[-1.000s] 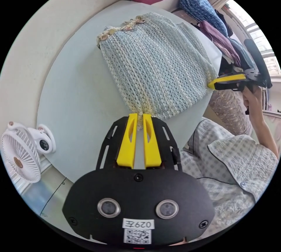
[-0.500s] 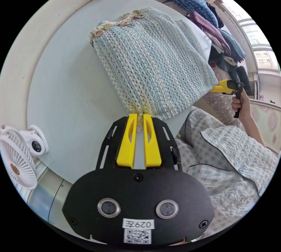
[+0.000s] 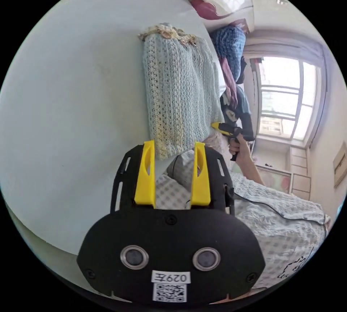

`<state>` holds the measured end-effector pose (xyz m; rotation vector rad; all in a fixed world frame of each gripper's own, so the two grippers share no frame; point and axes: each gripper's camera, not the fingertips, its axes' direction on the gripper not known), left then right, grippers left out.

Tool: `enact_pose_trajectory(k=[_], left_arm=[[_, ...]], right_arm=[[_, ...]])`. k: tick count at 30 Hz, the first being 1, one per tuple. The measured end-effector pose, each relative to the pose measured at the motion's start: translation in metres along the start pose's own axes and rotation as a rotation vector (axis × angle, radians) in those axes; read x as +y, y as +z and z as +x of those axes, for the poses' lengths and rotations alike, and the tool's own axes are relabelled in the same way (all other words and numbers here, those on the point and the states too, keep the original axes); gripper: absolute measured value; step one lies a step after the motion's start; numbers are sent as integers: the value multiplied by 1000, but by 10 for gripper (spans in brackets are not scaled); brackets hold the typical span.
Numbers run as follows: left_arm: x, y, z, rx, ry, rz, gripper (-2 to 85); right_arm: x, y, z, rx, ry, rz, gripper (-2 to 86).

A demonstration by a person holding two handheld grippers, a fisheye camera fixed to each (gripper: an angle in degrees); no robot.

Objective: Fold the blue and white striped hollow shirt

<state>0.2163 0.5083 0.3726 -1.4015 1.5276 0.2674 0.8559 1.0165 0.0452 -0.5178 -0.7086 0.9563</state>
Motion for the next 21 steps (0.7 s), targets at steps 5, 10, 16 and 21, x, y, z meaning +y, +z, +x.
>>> enact_pose_trajectory(k=[5, 10, 16, 21], left_arm=[[-7, 9, -13, -76, -15, -6, 176], [-20, 30, -8, -55, -6, -57, 165], [-24, 69, 21, -177, 31, -140, 125], [-28, 81, 52, -18, 68, -182, 56]], right_arm=[[15, -44, 6, -1, -1, -4, 8], [34, -90, 8, 6, 0, -21, 6], [69, -158, 6, -69, -23, -24, 4], [100, -239, 2, -384, -64, 109, 1]])
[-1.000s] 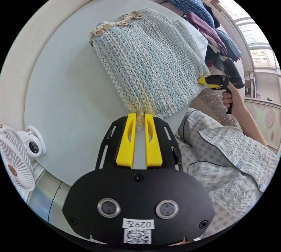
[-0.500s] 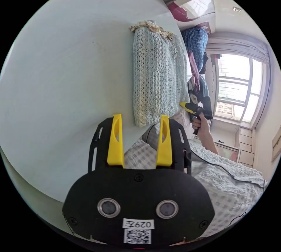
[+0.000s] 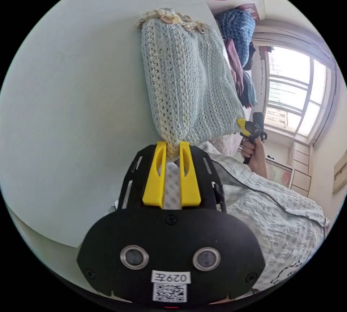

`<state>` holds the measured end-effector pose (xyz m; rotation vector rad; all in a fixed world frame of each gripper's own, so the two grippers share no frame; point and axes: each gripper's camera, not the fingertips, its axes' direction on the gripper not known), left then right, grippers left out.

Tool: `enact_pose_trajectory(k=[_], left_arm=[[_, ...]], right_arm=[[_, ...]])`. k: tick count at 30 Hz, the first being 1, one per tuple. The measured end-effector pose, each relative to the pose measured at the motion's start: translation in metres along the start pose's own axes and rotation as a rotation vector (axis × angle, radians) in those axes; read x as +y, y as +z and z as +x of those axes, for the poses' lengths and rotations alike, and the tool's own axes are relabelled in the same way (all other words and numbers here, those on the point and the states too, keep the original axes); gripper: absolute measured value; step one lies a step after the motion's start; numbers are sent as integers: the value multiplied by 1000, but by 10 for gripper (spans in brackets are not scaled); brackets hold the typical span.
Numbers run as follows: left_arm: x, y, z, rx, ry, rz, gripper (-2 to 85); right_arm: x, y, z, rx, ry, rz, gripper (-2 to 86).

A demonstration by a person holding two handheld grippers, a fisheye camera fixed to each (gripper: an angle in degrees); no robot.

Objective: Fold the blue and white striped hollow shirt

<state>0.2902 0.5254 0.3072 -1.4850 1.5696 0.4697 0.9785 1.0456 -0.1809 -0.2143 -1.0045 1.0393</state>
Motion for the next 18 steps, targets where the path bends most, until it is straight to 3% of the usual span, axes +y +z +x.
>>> enact_pose_trajectory(k=[2, 6, 12, 18], left_arm=[[-5, -5, 44, 6, 95, -22, 53], [-27, -16, 132, -16, 263, -36, 51], [-123, 18, 293, -84, 590, -17, 50], [-237, 81, 489, -124, 902, 33, 50]], right_arm=[[6, -43, -34, -122, -80, 31, 0], [5, -119, -100, -147, -228, 42, -1], [-32, -284, -189, 37, -349, 100, -2], [-56, -464, -299, 257, -516, 341, -1]])
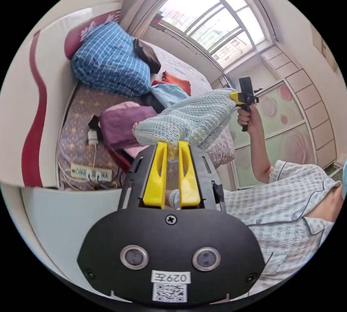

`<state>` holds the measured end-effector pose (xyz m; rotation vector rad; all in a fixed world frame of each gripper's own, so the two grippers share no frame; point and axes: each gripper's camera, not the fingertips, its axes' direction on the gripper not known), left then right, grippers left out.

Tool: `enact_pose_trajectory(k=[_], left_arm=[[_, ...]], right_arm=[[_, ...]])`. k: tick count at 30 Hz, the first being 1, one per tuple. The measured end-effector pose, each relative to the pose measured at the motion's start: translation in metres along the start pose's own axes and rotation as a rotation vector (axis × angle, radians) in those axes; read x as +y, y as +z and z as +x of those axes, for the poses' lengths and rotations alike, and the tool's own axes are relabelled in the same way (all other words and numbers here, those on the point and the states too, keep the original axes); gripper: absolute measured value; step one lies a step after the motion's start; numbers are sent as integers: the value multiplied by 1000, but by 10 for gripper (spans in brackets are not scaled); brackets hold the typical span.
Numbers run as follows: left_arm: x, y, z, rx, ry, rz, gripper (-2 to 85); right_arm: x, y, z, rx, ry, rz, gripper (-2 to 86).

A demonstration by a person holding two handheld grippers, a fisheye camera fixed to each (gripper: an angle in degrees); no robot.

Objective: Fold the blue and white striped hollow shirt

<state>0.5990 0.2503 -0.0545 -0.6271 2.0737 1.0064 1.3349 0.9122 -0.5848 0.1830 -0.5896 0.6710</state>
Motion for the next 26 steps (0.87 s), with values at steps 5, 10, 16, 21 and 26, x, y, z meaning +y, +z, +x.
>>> enact_pose_trajectory(k=[5, 10, 16, 21, 26], left_arm=[[-138, 72, 62, -136, 217, 12, 50], [-182, 194, 43, -171, 141, -243, 45], [-72, 208, -2, -375, 28, -391, -7], [75, 140, -47, -402, -315, -451, -9], [215, 62, -53, -290, -763, -249, -10]], right_arm=[[-39, -105, -24, 363, -100, 139, 1], [-29, -133, 93, 506, 307, 151, 9], [31, -137, 178, 409, 715, 198, 32], [-4, -80, 101, 563, 497, 63, 73], [-88, 102, 32, 700, 107, -366, 67]])
